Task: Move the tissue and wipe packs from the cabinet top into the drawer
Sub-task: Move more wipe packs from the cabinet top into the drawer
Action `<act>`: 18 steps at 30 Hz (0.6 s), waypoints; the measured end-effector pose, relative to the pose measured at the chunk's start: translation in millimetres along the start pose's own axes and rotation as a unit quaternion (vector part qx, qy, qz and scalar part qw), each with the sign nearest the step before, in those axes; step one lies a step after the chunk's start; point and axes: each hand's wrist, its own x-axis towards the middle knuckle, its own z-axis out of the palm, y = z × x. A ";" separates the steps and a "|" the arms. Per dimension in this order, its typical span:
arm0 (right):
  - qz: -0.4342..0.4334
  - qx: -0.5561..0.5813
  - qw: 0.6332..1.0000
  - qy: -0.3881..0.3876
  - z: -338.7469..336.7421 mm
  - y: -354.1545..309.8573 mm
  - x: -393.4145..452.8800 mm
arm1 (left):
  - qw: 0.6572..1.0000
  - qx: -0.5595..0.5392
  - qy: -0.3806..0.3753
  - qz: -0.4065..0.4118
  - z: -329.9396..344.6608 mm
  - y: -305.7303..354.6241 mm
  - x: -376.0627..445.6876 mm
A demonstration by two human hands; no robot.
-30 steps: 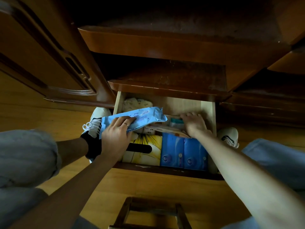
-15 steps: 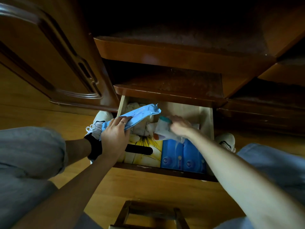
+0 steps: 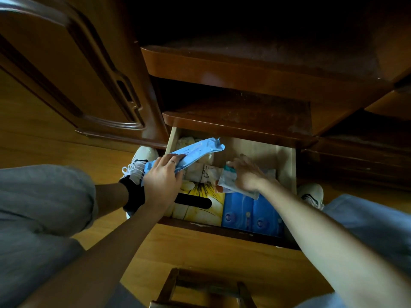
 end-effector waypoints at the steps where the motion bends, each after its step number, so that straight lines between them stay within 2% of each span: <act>1: 0.013 0.032 0.999 -0.003 2.8 0.8 -1.5 | 1.000 0.004 0.001 -0.001 0.6 -0.1 -0.3; 4: 0.037 0.047 0.998 0.017 11.6 -2.4 -7.7 | 1.000 0.010 -0.005 0.000 0.8 0.2 -1.6; 7: 0.003 -0.027 0.996 0.083 14.4 -6.7 -11.8 | 1.000 0.010 0.001 0.004 0.0 0.4 -3.0; 11: -0.023 -0.075 0.993 0.087 0.0 -5.8 -17.5 | 1.000 0.002 -0.001 -0.006 -0.8 0.0 -0.9; 14: 0.033 -0.025 0.990 0.138 -17.8 1.3 -21.3 | 1.000 0.007 -0.012 -0.007 0.6 0.8 1.1; 18: 0.153 -0.053 0.958 0.236 -31.6 27.3 -30.4 | 1.000 0.004 -0.020 -0.005 2.0 5.7 -0.1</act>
